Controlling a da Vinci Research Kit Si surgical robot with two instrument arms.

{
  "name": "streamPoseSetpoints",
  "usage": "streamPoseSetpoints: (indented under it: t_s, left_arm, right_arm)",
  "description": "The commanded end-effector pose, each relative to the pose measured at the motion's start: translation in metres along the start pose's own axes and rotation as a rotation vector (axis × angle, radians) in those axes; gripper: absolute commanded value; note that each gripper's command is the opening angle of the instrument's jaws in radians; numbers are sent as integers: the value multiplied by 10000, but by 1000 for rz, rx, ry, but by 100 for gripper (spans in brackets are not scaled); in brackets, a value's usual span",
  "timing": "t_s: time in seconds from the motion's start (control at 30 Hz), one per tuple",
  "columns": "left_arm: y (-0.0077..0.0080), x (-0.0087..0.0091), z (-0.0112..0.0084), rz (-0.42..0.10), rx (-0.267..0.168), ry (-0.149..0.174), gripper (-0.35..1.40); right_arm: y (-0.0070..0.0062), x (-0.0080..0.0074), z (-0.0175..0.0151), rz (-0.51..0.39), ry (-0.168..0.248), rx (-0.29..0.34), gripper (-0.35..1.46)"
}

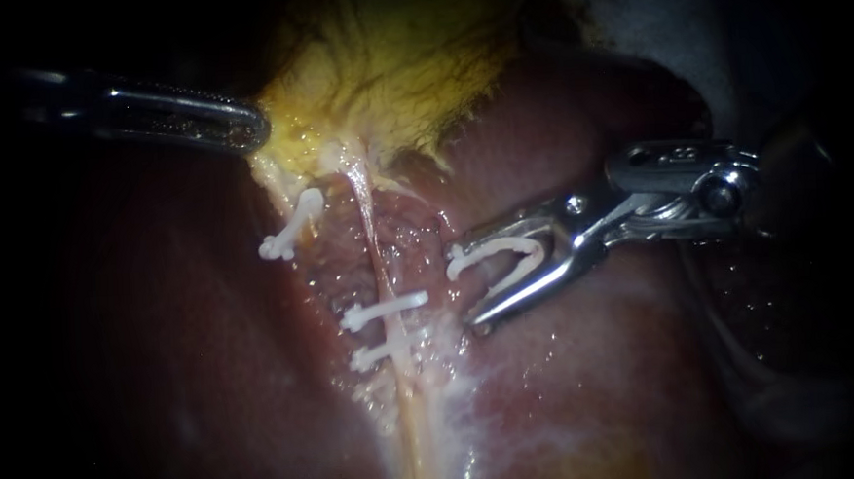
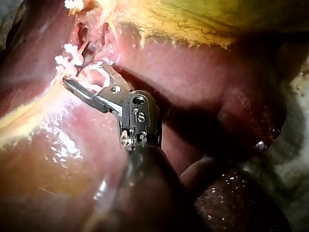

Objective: Clipping third clip right tube

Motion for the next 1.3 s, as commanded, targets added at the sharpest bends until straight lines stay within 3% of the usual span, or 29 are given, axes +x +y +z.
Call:
streamPoseSetpoints:
  t_s: [0.03,0.5,0.73,0.9,1.03,1.23,1.3]
  left_arm:
    - [0,0,0,0,0,0,-35]
    - [0,1,0,0,-1,0,-35]
    - [0,2,1,0,-1,0,-35]
    - [-1,2,1,1,-1,0,-35]
    - [0,2,1,1,-1,0,-35]
    - [0,2,1,1,-1,0,-35]
    - [0,2,1,1,-1,0,-35]
  right_arm:
    - [3,0,4,12,2,-2,52]
    - [37,10,34,86,34,-3,52]
    - [50,10,52,123,95,18,52]
    - [55,15,59,152,155,83,52]
    - [56,17,64,179,210,169,52]
    - [51,19,69,165,230,260,52]
    - [48,21,71,164,245,257,51]
